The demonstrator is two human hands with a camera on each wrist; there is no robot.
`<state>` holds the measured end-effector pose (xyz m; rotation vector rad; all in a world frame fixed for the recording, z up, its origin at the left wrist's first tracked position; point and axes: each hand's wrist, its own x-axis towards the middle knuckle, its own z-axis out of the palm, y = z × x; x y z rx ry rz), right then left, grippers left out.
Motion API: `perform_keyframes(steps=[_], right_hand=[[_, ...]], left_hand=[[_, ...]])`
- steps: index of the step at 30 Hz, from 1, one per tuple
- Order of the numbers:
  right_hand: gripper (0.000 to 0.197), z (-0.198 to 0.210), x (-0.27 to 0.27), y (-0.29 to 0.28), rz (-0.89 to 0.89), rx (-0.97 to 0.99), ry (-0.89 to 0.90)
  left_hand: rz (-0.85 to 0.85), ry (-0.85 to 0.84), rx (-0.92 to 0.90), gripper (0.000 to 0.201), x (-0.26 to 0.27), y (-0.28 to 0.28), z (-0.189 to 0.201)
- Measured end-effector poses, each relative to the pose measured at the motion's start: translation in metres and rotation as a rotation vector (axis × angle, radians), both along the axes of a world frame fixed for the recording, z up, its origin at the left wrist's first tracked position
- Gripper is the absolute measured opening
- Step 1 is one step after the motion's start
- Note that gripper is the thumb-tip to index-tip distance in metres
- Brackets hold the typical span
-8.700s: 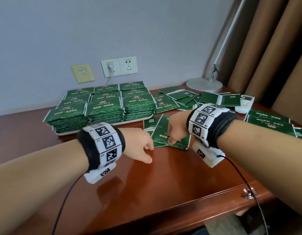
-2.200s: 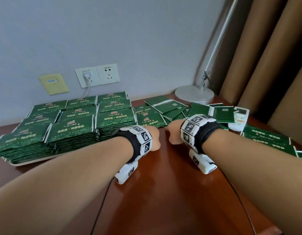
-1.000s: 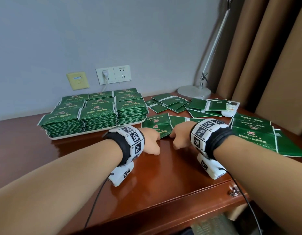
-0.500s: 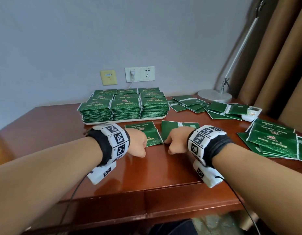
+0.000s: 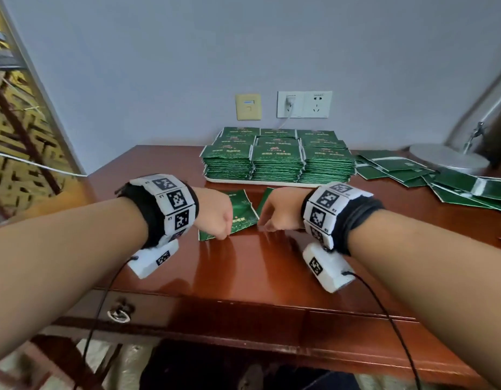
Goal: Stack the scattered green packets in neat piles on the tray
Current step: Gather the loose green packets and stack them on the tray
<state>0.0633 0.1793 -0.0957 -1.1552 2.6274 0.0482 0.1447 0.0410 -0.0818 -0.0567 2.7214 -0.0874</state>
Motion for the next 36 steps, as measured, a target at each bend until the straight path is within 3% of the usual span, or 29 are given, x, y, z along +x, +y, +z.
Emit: perform_keyframes(steps=[4,7,11,14,19,23,29,32,36], right_hand=[[0.042,0.009,-0.028,-0.009,0.017,0.008,0.149],[0.065,0.007,-0.047,-0.014,0.057,0.163,0.12],[0.086,0.001,-0.065,-0.03,0.187,0.353,0.158],[0.095,-0.004,-0.075,-0.045,0.228,0.526,0.241],[0.091,-0.01,-0.106,-0.058,0.196,0.586,0.388],[0.098,-0.019,-0.133,-0.058,0.064,0.653,0.315],[0.081,-0.012,-0.099,-0.024,-0.026,0.41,0.223],[0.059,-0.001,-0.095,-0.015,-0.107,0.239,0.202],[0.034,0.02,-0.095,-0.003,-0.14,-0.022,0.231]], left_hand=[[0.021,0.168,0.027,0.029,-0.01,-0.025,-0.005],[0.07,0.26,0.02,0.06,-0.024,-0.042,-0.013],[0.177,0.094,-0.012,0.118,-0.041,-0.056,-0.026],[0.2,0.008,-0.031,0.13,-0.052,-0.061,-0.039],[0.2,-0.002,0.038,0.129,-0.059,-0.068,-0.045],[0.184,0.066,0.078,0.127,-0.057,-0.073,-0.041],[0.129,0.268,0.062,0.1,-0.049,-0.073,-0.031],[0.107,0.352,0.037,0.079,-0.046,-0.069,-0.02],[0.099,0.33,0.061,0.063,-0.048,-0.068,-0.003]])
